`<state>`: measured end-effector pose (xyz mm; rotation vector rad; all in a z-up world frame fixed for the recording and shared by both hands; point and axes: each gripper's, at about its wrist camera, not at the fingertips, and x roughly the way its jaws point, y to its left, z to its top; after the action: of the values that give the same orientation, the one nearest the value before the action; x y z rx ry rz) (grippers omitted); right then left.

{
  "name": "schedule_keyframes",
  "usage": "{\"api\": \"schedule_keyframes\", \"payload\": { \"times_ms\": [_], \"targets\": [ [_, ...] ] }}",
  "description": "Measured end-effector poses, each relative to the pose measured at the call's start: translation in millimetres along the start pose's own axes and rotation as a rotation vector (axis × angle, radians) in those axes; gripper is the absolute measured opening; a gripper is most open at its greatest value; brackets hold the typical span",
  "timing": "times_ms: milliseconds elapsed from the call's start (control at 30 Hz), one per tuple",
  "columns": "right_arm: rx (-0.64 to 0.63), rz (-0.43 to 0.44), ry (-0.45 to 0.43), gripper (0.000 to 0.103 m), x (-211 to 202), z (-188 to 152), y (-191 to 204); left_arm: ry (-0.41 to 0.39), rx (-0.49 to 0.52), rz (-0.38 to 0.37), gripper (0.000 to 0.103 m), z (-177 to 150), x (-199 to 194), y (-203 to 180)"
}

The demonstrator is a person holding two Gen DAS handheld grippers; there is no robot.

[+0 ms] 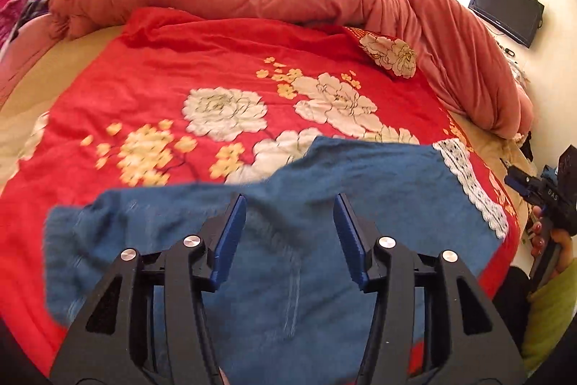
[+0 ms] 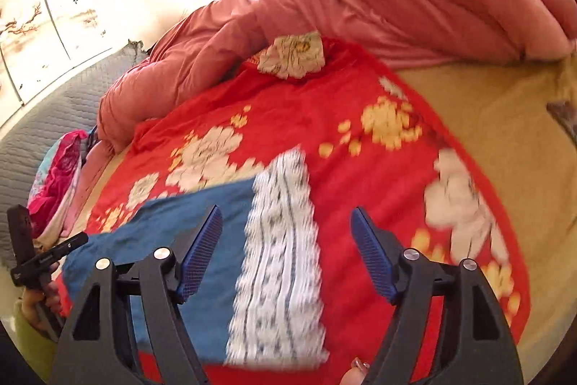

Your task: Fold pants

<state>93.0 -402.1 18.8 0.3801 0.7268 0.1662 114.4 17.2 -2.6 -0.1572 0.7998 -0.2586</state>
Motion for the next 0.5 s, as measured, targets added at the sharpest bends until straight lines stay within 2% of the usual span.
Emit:
{"api": "schedule_keyframes", "payload": {
  "times_ms": [100,167,267,333,433,500],
  "targets": [
    [0.033,0.019,0.066,0.072,-7,-26,-2,-0.015,-0.025,0.031,0.043,-14,-23,15],
    [0.050,0.028,0.099,0.072,-8,-37,-2,-0.033,-0.058,0.065,0.048,-20,-39,29],
    [0.059,0.004,0.120,0.072,-8,-43,-2,-0.055,-0.092,0.170,0.051,-27,-62,53],
    [0.064,0.003,0.143,0.072,-3,-46,0,-0.063,-0.126,0.211,0.052,-34,-73,65],
    [0.088,0.019,0.181,0.072,7,-52,-2,-0.059,-0.202,0.218,0.057,-43,-81,87],
    [0.086,0.036,0.182,0.061,6,-53,-2,-0.044,-0.253,0.197,0.058,-49,-78,98]
  ]
}}
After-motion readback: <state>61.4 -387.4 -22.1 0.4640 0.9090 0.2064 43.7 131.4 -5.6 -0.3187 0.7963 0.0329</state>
